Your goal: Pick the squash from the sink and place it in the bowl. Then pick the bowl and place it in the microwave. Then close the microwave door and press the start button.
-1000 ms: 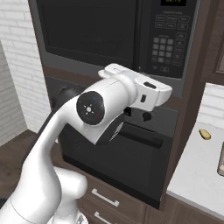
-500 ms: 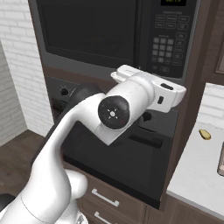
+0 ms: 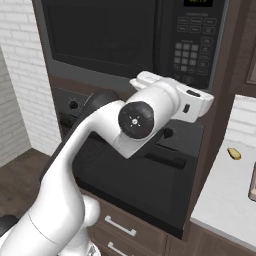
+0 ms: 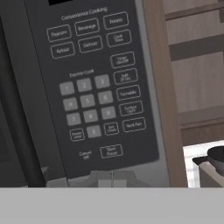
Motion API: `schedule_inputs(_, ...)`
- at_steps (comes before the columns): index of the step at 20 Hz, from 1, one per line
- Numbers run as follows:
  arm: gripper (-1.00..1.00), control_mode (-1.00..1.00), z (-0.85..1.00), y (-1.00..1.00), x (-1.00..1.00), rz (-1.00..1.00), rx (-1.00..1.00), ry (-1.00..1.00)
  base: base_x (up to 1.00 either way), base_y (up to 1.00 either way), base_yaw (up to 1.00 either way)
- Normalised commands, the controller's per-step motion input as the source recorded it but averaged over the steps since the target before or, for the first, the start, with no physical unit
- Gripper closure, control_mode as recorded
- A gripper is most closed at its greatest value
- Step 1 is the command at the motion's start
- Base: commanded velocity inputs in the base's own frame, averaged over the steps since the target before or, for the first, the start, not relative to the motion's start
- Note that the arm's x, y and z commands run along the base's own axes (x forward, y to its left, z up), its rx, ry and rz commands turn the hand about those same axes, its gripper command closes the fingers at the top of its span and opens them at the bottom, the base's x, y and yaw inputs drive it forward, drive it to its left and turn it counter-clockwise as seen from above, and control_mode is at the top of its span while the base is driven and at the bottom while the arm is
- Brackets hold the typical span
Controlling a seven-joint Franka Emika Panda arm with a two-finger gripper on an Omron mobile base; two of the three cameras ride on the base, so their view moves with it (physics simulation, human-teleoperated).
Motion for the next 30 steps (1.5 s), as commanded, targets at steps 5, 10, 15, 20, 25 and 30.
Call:
schedule_inputs(5,1.0,-1.0,0.0,-0.14,0.18,0.03,0.0,0.0,0.0,0.0,0.0)
schedule_inputs(10,1.0,-1.0,-0.04,-0.06,0.21,0.02,0.0,0.01,0.0,0.0,0.0)
schedule_inputs(15,1.0,-1.0,-0.02,-0.04,0.17,0.01,0.0,0.0,0.0,0.0,0.0)
schedule_inputs(20,1.0,-1.0,-0.02,-0.09,0.2,0.02,0.0,0.0,0.0,0.0,0.0)
schedule_inputs(25,1.0,-1.0,-0.06,-0.12,0.17,0.03,0.0,0.0,0.0,0.0,0.0)
schedule_inputs(30,1.0,-1.0,-0.25,-0.01,0.2,0.03,0.0,0.0,0.0,0.0,0.0)
